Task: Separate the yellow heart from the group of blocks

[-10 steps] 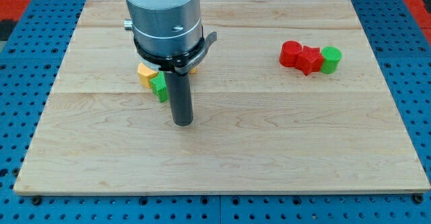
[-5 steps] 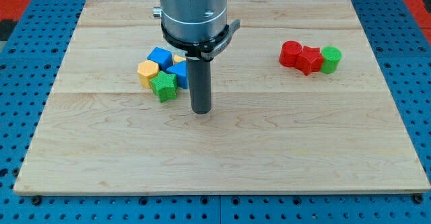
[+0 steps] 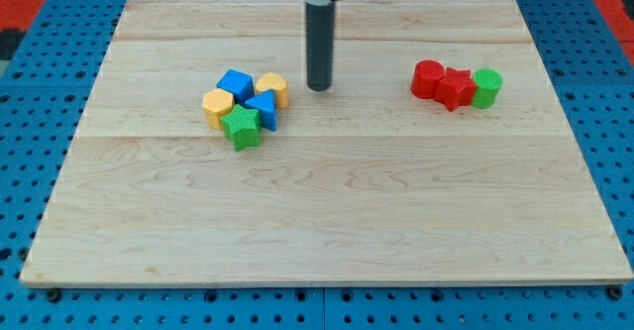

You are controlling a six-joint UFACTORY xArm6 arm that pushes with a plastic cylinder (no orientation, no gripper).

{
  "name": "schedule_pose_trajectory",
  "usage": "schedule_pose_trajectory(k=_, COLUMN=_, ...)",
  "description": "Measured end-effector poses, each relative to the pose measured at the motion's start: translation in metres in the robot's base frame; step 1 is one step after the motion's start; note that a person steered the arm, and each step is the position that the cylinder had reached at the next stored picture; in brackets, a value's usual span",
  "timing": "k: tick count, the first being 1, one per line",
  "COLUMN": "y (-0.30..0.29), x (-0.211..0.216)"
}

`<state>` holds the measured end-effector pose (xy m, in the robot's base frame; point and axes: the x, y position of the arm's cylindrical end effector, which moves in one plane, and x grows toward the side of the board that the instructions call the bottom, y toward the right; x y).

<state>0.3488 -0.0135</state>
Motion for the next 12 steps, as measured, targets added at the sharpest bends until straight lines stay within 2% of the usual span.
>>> schedule_pose_trajectory(k=2, y=-0.129, x=-0.015)
schedule_pose_trajectory(k=3, y=-0.138, x=0.005)
schedule_pose_trajectory(k=6, y=-0.021, x=-0.009)
schedule_pose_trajectory(k=7, y=-0.045, x=0.011)
schedule_pose_trajectory(k=8, y=-0.069, x=0.066)
schedule_pose_trajectory(k=10, y=-0.113, x=0.122)
schedule_pose_trajectory(k=11, y=-0.111, x=0.07)
schedule_pose_trajectory(k=12, y=-0.097, x=0.045)
